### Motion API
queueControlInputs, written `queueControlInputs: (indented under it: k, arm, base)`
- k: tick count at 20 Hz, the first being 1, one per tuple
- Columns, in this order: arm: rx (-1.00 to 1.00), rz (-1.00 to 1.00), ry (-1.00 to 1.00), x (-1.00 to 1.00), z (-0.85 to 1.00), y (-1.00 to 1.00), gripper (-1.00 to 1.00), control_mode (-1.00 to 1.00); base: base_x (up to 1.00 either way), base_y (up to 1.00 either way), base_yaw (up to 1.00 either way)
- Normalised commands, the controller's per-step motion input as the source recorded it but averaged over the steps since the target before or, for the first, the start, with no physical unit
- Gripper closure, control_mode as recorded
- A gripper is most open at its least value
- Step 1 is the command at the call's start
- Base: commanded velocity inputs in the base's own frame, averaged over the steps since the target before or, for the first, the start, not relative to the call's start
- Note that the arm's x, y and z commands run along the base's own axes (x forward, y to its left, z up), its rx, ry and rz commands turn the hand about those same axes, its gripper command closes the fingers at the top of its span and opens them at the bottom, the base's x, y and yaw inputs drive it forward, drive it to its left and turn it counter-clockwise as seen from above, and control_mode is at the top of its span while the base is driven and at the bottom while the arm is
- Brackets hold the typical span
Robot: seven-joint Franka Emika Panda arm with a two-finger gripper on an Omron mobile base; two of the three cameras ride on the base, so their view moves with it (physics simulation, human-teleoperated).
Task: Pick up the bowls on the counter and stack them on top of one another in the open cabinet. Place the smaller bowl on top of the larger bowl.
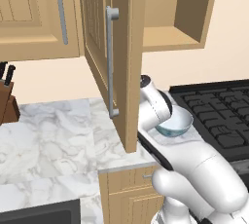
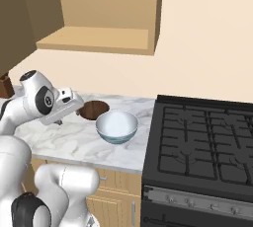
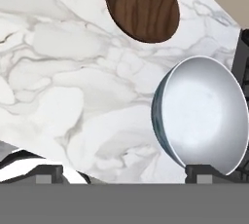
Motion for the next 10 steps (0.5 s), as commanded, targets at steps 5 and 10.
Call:
queueControlInputs:
  k: [5, 10]
  arm:
    - [0.00, 0.00, 0.00, 0.23, -0.12, 0.13, -1.00, -1.00]
    - [0.00, -0.01, 0.00, 0.27, -0.06, 0.07, -1.00, -1.00]
  base:
    - [0.00, 0.00, 0.00]
    - [0.00, 0.00, 0.00]
